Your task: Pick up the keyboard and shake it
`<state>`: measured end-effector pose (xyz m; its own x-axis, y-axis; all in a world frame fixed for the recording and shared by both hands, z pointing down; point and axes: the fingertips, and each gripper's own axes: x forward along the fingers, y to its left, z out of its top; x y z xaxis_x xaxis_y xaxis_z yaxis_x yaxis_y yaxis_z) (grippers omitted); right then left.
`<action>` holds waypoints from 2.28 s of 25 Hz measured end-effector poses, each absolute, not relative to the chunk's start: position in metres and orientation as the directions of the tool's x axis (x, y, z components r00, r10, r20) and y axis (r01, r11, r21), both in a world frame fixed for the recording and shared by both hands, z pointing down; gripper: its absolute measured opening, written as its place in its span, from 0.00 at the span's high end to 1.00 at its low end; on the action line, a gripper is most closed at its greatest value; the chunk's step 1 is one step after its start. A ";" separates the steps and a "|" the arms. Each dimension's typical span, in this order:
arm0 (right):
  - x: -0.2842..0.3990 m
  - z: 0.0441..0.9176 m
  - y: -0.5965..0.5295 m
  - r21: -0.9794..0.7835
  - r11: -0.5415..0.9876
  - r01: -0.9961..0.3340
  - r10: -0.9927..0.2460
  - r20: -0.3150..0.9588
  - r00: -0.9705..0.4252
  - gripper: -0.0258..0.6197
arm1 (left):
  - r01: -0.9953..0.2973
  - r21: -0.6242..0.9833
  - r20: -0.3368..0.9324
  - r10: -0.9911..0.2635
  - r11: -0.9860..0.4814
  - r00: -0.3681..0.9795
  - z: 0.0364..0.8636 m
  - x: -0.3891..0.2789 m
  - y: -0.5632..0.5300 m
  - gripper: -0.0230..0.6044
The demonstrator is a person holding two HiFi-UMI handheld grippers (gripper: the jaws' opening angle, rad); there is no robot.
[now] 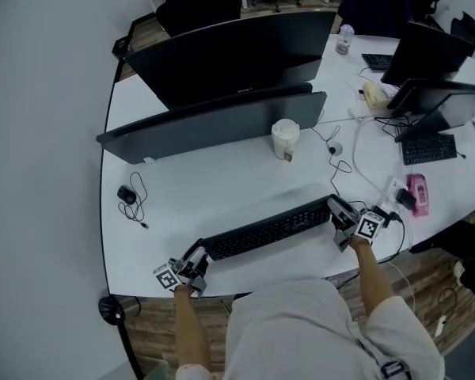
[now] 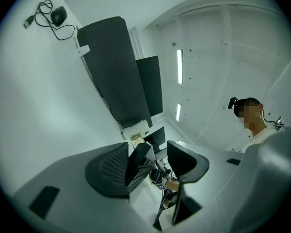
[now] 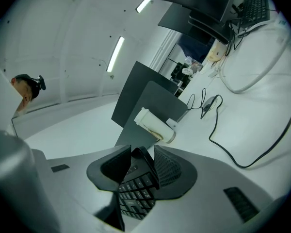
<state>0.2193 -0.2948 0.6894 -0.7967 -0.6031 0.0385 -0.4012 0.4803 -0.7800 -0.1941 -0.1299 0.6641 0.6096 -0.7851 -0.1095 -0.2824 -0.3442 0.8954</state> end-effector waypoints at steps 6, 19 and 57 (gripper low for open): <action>0.215 0.683 -0.291 -0.771 0.496 -0.399 -0.575 0.053 -0.817 0.69 | -0.475 0.813 0.100 -0.722 -0.337 0.684 0.688 -0.190 -0.122 0.65; 0.219 0.680 -0.285 -0.721 0.561 -0.406 -0.482 0.114 -0.869 0.68 | -0.540 0.491 0.495 -0.291 -0.684 0.819 0.704 -0.136 -0.081 0.78; 0.174 0.701 -0.186 -0.164 0.947 0.277 0.240 0.934 -0.266 0.75 | -0.269 0.298 0.910 0.186 -0.916 0.371 0.699 -0.127 -0.072 0.79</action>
